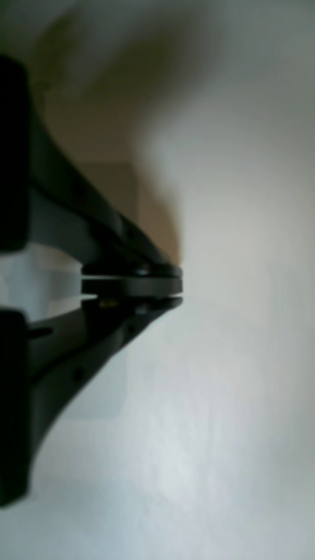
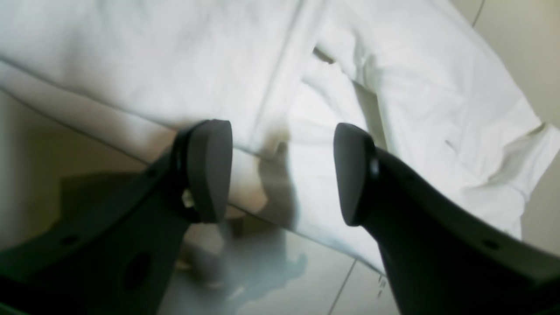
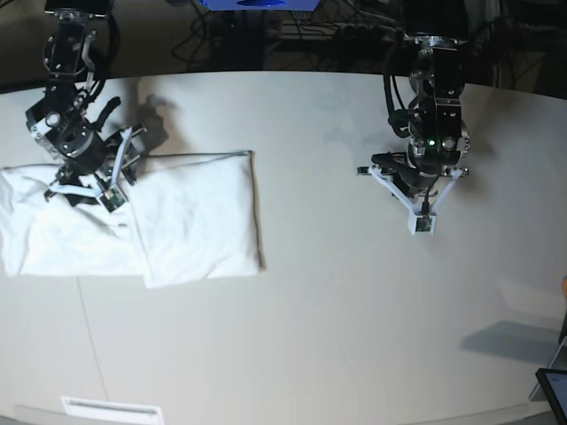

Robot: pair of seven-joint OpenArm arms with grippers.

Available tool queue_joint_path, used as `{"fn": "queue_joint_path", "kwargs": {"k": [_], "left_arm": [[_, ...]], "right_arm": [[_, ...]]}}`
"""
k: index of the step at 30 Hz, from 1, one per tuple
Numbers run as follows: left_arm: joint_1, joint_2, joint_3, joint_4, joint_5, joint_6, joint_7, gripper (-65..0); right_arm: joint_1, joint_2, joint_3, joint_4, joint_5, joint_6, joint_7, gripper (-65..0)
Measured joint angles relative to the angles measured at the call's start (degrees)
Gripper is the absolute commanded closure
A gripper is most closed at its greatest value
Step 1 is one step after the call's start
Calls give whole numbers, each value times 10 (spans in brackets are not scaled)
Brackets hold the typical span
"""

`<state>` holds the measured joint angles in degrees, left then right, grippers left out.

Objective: Fold the T-shirt properly
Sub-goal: 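Grasp the strip's other end with the right gripper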

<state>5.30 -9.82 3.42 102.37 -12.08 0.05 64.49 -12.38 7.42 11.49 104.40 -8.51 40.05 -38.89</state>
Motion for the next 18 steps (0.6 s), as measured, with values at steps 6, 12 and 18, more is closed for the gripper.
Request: {"fn": "queue_joint_path", "kwargs": {"k": [6, 12, 18], "left_arm": [[0, 0, 0, 0, 0, 0, 0, 0], [0, 1, 1, 0, 0, 0, 0, 0], [0, 1, 1, 0, 0, 0, 0, 0]], "right_arm": [[15, -1, 0, -44, -3, 4, -6, -342], [24, -1, 0, -49, -3, 4, -6, -342], [28, 0, 0, -49, -3, 4, -22, -340]]}}
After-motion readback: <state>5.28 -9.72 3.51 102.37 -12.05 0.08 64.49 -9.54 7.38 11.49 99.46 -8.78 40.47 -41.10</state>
